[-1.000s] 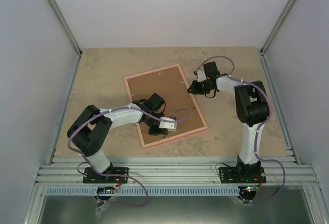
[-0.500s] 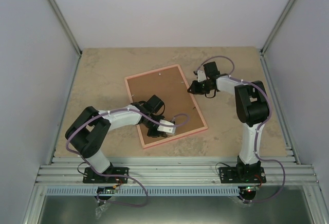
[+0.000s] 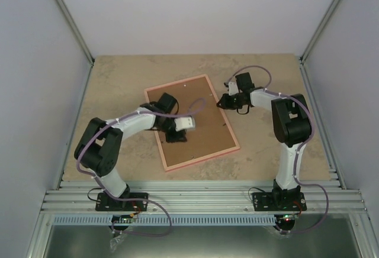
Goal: Put the photo into the frame
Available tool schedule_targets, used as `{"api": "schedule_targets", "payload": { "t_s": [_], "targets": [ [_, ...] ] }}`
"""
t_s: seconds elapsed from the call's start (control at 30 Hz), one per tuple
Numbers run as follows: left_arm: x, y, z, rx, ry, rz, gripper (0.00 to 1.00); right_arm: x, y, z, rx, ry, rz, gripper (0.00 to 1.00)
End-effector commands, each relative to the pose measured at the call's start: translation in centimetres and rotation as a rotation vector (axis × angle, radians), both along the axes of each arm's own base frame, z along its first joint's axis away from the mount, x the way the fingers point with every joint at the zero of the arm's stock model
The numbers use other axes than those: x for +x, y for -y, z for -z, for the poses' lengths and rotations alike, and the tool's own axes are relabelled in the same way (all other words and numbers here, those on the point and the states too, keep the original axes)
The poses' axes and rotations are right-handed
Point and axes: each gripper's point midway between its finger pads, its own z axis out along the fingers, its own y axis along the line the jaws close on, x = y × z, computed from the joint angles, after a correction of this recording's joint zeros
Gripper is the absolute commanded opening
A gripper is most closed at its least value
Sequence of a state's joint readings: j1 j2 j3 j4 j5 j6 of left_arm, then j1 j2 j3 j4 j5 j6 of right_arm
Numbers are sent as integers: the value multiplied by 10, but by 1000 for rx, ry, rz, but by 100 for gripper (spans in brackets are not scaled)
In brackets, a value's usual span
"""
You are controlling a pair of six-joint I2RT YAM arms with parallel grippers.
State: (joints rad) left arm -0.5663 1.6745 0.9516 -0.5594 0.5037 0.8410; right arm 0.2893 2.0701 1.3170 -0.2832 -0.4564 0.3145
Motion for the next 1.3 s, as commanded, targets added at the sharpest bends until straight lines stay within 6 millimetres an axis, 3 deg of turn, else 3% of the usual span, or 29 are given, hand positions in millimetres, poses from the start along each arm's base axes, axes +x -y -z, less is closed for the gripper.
{"api": "schedule_targets", "payload": {
  "t_s": [0.0, 0.13, 0.27, 0.33, 0.5, 0.73, 0.83, 0.97, 1.1, 1.2, 1.27],
  "targets": [
    [79, -12, -32, -67, 34, -352, 36, -32, 33, 25, -61, -116, 66, 0],
    [148, -48, -39, -62, 47, -712, 37, -46, 51, 17, 3, -145, 136, 0],
    [191, -76, -33, -40, 39, -921, 42, -59, 64, 21, 64, -195, 162, 1],
    [205, -72, -34, -47, 58, -912, 42, -62, 60, 18, 97, -201, 128, 4],
    [241, -57, -26, -59, 31, -916, 43, -72, 49, 3, 166, -198, 12, 31],
    [300, -52, -31, -37, 91, -964, 46, -36, 71, -18, 115, -67, -42, 48],
    [308, -54, -26, -16, 79, -996, 49, -18, 72, -26, 84, -4, -82, 61],
    [290, -69, -23, -20, -3, -1054, 51, -3, 70, -31, 78, 20, -115, 67],
    [260, -104, -32, -52, -45, -1158, 51, -9, 71, -23, 73, 2, -113, 67],
    [238, -131, -26, 15, -35, -1232, 51, -15, 71, -23, 67, 21, -137, 73],
    [225, -135, -17, 40, -49, -1237, 51, -17, 71, -23, 63, 27, -144, 74]
  ]
}}
